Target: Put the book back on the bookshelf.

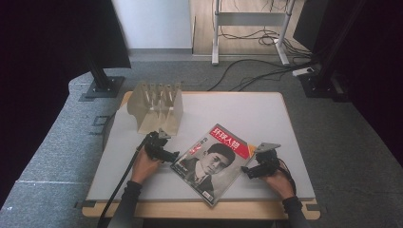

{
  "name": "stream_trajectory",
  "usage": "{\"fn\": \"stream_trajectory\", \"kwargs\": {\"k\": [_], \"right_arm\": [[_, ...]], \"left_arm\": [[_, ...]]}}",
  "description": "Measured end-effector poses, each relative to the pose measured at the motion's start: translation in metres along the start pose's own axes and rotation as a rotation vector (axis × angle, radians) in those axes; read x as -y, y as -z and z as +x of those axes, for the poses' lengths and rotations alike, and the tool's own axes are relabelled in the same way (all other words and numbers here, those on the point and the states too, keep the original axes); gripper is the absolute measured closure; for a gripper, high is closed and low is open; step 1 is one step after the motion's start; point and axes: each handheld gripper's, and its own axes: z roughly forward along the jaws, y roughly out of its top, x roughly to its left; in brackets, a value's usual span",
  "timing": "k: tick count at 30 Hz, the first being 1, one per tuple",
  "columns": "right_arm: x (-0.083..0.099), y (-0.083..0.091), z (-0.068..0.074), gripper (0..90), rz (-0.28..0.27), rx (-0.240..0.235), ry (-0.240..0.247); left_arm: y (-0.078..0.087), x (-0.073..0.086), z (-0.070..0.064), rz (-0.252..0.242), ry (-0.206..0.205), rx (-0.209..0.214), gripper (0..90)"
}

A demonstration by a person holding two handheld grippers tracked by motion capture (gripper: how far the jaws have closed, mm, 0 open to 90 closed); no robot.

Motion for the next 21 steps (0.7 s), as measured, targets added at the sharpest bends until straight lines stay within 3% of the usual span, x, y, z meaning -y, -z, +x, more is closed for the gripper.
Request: {"fn": "stream_trajectory", "kwargs": {"k": [3,9,12,17,21], "right_arm": [[-0.001,-0.002,-0.002,0.0,-0.004,0.006,-0.003],[-0.005,-0.004,-0.007,0.0,-0.001,0.023,-0.009],[-0.009,-0.009,-0.014,0.0,-0.001,0.039,-0.027],[-0.017,-0.014,-0.020,0.0,0.005,0.070,-0.033],[-0.015,-0.012,-0.019,0.6,0.007,0.066,-0.030]], "left_arm": [[-0.001,0.001,-0.002,-0.008,0.006,0.034,0.2],[0.006,0.007,-0.011,-0.022,-0.004,0.035,6.1],[0.009,0.017,-0.017,-0.050,0.025,0.059,6.1],[0.013,0.024,-0.028,-0.069,0.019,0.055,5.8],[0.015,0.026,-0.033,-0.069,0.007,0.052,5.8]]}}
